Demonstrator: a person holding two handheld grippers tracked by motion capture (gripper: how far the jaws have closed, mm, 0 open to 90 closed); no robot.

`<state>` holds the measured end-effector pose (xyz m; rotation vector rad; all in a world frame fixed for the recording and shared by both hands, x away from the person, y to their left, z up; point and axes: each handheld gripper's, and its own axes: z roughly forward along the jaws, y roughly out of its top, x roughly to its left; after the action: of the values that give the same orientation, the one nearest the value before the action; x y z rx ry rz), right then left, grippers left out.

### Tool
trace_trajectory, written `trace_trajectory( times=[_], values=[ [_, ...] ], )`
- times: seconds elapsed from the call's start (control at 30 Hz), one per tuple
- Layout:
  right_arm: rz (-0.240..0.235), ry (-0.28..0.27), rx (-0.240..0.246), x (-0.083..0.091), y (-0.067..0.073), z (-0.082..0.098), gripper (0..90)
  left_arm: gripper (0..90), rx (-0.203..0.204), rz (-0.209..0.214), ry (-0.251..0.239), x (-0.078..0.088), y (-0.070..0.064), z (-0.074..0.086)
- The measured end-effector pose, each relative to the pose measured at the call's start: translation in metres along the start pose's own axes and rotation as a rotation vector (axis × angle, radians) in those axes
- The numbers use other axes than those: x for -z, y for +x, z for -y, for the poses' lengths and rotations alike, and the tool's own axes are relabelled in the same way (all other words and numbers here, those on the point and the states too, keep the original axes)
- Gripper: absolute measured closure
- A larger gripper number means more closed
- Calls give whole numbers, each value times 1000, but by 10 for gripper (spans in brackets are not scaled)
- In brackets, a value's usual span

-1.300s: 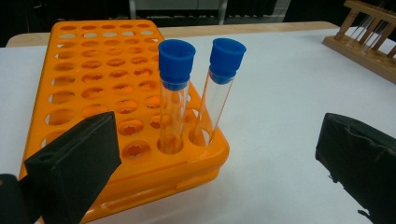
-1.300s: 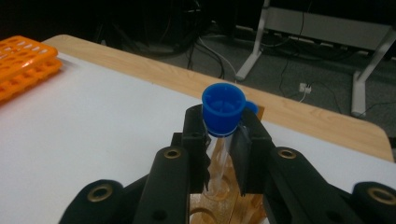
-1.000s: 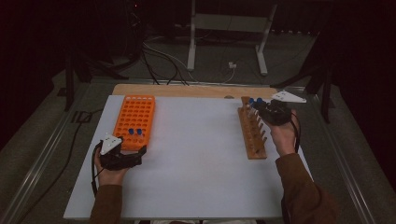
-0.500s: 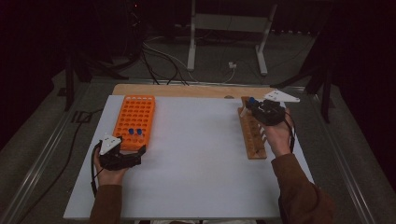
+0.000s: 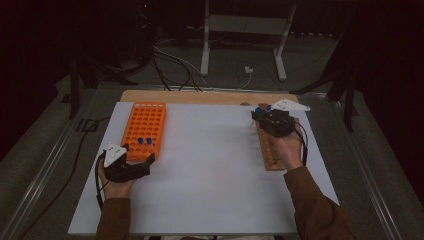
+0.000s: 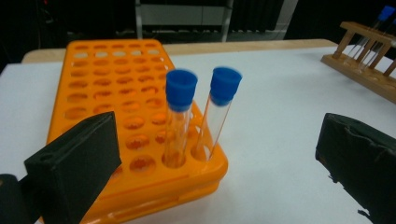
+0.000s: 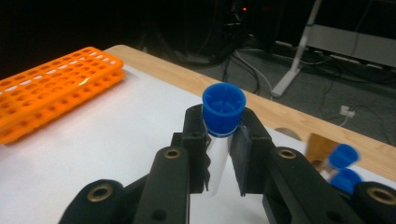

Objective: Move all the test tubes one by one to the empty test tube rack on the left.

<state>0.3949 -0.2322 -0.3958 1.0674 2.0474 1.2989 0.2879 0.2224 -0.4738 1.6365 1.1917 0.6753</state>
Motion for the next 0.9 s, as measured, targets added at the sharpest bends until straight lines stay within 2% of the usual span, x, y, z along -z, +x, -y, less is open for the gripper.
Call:
trace_trajectory(
  times=[0.33, 0.47, 0.73, 0.9],
  values=[
    [-56, 19, 17, -13, 18, 3, 766, 7, -50, 9, -67, 9, -15, -21],
    [-69, 32, 35, -15, 25, 4, 766, 7, -84, 22, -85, 11, -28, -30],
    [-105, 48, 46, -20, 36, 4, 766, 10, -180, 59, -75, 0, -64, -43],
    [-129, 59, 49, -23, 43, 6, 766, 12, -190, 98, -59, -14, -79, -49]
  ],
)
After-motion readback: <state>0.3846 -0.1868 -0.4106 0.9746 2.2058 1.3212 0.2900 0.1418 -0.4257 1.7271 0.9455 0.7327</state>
